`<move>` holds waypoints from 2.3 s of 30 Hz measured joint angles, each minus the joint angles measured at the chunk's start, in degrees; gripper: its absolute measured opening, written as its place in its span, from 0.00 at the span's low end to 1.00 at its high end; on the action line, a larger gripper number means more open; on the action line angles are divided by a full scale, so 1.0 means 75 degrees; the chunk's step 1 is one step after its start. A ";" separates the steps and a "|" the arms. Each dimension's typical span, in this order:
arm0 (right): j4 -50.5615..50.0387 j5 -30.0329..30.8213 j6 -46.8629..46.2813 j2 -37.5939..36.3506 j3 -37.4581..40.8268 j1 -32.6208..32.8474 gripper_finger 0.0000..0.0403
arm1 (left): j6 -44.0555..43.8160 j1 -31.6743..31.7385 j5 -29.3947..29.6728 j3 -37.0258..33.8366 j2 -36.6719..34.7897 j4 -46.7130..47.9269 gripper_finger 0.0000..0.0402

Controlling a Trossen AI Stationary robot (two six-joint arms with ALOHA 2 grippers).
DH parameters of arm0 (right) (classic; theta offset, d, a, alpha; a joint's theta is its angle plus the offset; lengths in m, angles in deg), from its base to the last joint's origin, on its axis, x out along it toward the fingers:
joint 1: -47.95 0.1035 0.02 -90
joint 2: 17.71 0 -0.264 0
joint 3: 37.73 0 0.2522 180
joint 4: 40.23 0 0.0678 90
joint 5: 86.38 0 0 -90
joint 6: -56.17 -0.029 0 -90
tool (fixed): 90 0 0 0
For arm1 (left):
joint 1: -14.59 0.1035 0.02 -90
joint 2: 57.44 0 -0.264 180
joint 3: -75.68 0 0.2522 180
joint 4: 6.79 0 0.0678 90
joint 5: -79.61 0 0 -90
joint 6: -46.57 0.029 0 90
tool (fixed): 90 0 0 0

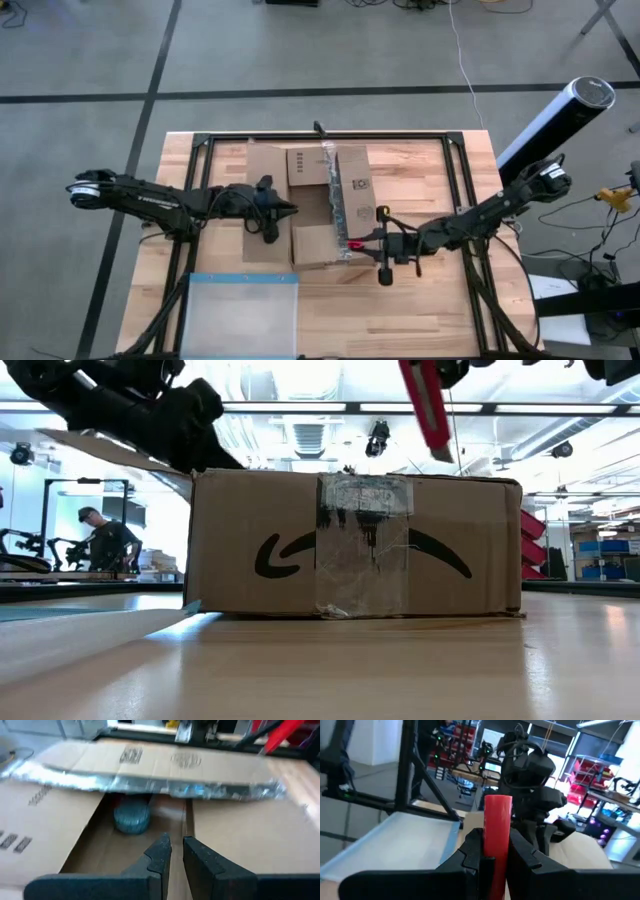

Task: Unpack boxes
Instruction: Break down the box using the red cutter

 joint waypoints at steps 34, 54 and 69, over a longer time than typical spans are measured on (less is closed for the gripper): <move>0.0115 -0.0541 0.1195 0.0602 -0.1073 -0.0423 0.09 | 0.2558 -0.1161 -0.1054 0.2657 0.3535 -0.2551 0.51; 0.0065 -0.0567 0.1000 0.0602 -0.1070 -0.0423 0.09 | 0.2674 -0.1189 -0.1101 0.3727 0.4092 -0.2372 0.31; 0.0092 -0.0930 0.0732 0.0594 -0.1070 -0.0615 0.09 | 0.2603 -0.1192 -0.1365 0.3728 0.4092 -0.2829 0.15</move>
